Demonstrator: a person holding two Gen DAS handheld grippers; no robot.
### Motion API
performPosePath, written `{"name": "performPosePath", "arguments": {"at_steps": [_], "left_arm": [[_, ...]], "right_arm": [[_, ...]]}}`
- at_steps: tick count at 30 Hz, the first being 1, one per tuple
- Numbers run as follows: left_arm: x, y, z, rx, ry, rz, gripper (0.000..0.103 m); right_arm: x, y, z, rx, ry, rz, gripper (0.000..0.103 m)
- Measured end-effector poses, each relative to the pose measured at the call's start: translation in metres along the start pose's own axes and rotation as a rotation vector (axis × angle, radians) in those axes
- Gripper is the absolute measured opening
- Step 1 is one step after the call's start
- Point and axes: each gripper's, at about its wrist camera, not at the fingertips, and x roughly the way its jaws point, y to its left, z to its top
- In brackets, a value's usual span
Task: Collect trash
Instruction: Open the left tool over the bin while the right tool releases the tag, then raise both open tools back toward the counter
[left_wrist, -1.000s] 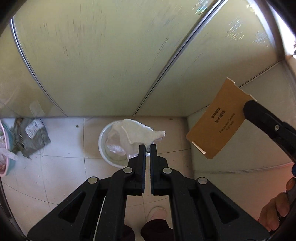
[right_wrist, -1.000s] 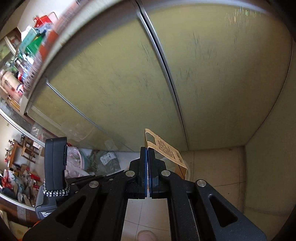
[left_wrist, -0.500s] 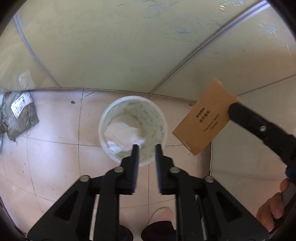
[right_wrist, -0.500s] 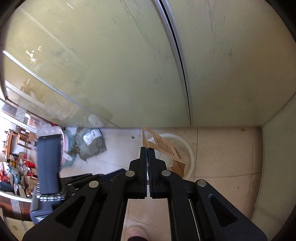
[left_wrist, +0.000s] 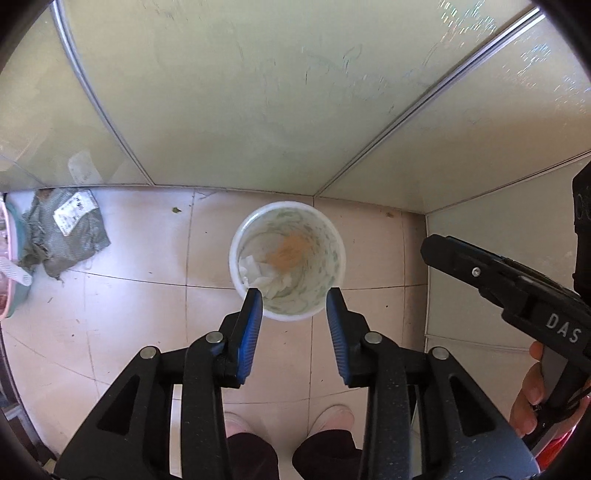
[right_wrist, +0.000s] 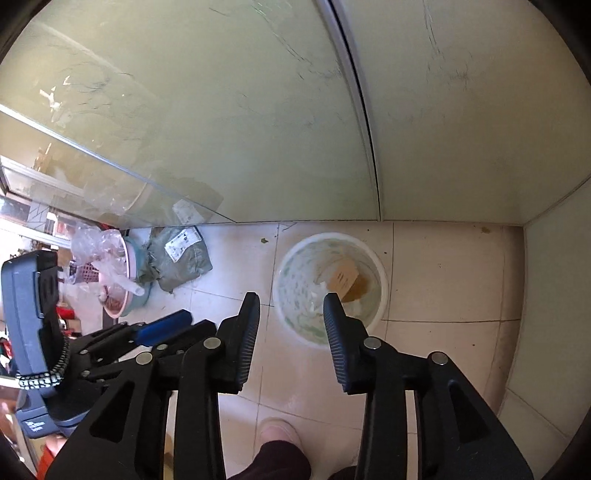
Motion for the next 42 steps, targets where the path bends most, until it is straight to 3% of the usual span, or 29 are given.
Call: {"name": "performPosePath", "arguments": {"at_steps": [8,14,23,30,35,38,42], "left_arm": [[-0.097,-0.028,0.012,0.031,-0.072,0.024,0.034],[-0.211,-0.062,0.022,0.087,-0.166,0.017,0.037],[-0.398,-0.11,0.021,0.182,-0.378,0.008,0.048],[-0.528,-0.12,0.015,0.245,-0.564,-0.016,0.061],[-0.586,-0.124,0.007,0.29,-0.662,-0.012,0.074],[-0.61,-0.12,0.001,0.296,-0.714,-0.011,0.091],[-0.629,-0.12,0.004,0.303,-0.756,0.0,0.095]], "right_arm": [[-0.065,0.032,0.007,-0.014,-0.045,-0.037,0.033],[-0.164,0.072,0.012,-0.04,-0.124,-0.066,0.033],[-0.334,0.142,0.005,-0.067,-0.349,-0.15,0.033],[-0.436,0.192,-0.008,-0.082,-0.564,-0.215,0.043],[-0.484,0.228,-0.013,-0.082,-0.677,-0.265,0.055],[-0.503,0.24,-0.017,-0.086,-0.716,-0.289,0.066],[-0.515,0.248,-0.023,-0.079,-0.754,-0.308,0.069]]}}
